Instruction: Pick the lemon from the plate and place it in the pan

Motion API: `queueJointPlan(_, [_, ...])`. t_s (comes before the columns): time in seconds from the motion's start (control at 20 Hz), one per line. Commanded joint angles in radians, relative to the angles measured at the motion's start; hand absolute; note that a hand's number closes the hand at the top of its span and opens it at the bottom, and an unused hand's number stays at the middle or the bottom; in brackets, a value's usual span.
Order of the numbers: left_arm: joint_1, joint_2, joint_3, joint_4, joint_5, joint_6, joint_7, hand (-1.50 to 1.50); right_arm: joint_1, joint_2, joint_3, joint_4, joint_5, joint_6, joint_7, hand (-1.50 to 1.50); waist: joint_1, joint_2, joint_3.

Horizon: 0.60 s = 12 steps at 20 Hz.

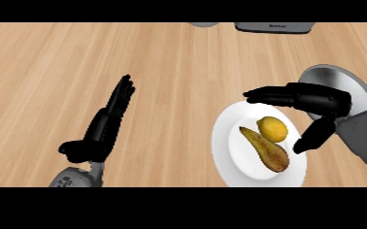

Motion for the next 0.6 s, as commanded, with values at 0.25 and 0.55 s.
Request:
queueJointPlan(0.25, [0.027,-0.003,-0.006,-0.051,-0.016,0.008,0.038,0.0,-0.066,0.032,0.175,0.307,0.192,-0.098,-0.386,-1.5,-0.013,-0.008,-0.003])
queueJointPlan(0.55, [0.036,-0.029,-0.001,-0.037,-0.042,0.029,0.02,0.0,-0.135,0.135,0.207,0.51,0.218,-0.18,-0.427,-1.5,-0.021,-0.008,-0.004])
